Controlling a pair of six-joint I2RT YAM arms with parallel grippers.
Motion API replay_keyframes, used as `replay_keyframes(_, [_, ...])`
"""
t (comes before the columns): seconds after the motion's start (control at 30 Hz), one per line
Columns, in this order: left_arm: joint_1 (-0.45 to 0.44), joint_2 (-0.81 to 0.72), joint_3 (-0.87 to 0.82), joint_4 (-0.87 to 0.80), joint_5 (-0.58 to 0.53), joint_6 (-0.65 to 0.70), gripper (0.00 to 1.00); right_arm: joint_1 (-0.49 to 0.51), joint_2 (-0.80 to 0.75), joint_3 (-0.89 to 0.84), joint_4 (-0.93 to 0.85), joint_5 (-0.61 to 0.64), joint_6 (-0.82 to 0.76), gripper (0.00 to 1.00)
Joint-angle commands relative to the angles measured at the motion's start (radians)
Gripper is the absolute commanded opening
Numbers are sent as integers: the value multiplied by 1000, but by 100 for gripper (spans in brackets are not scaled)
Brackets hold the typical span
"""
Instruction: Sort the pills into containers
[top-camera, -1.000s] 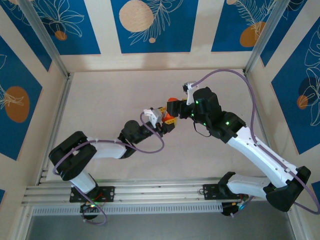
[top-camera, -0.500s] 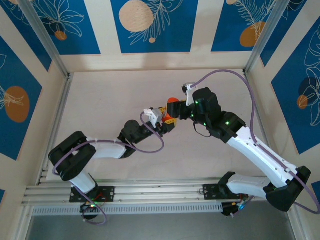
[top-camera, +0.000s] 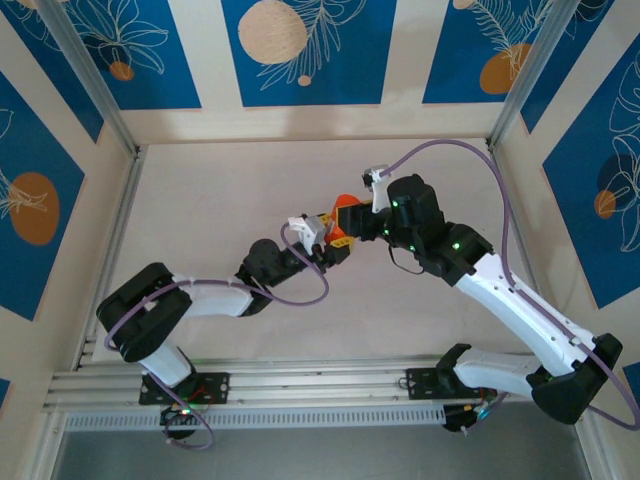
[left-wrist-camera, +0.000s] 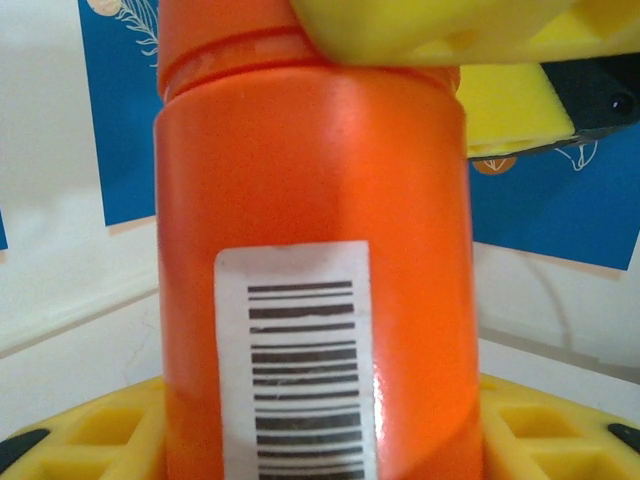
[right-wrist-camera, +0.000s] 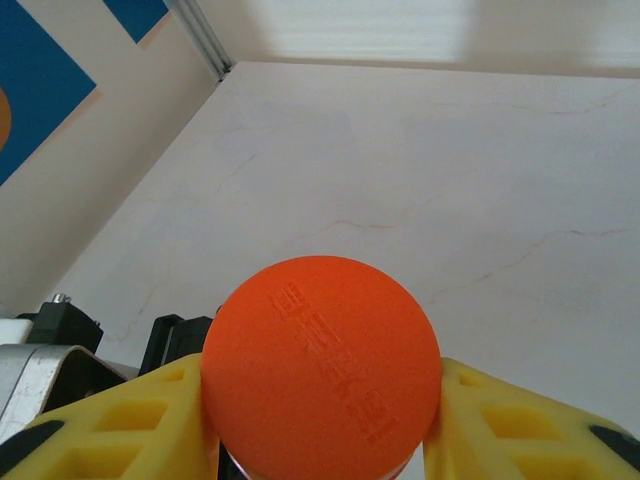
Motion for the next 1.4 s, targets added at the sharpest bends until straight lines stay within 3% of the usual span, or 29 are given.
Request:
replay_keyframes(0.0, [-2, -48, 23, 22, 88, 30, 0, -8, -30, -7, -8, -140, -131, 41])
replay_keyframes(0.3, [28, -100, 8, -55, 249, 52, 0, 4, -48, 38, -147, -351, -434, 39])
replay_keyframes(0.67, [40, -179, -24, -151, 399, 93, 0, 16, -18, 127, -289, -358, -582, 38])
replay_keyframes(0.77, [43, -201, -26, -193, 417, 105, 0, 16, -21, 131, -294, -316, -593, 46])
replay_keyframes(1.03, [44, -224, -25, -287, 388, 145, 0, 17, -39, 147, -276, -305, -501, 78])
replay_keyframes(1.23, [44, -234, -33, -311, 305, 150, 0, 16, -84, 157, -264, -268, -397, 84])
replay_keyframes(1.37, [44, -237, -41, -299, 204, 122, 0, 17, -96, 167, -230, -81, -188, 84])
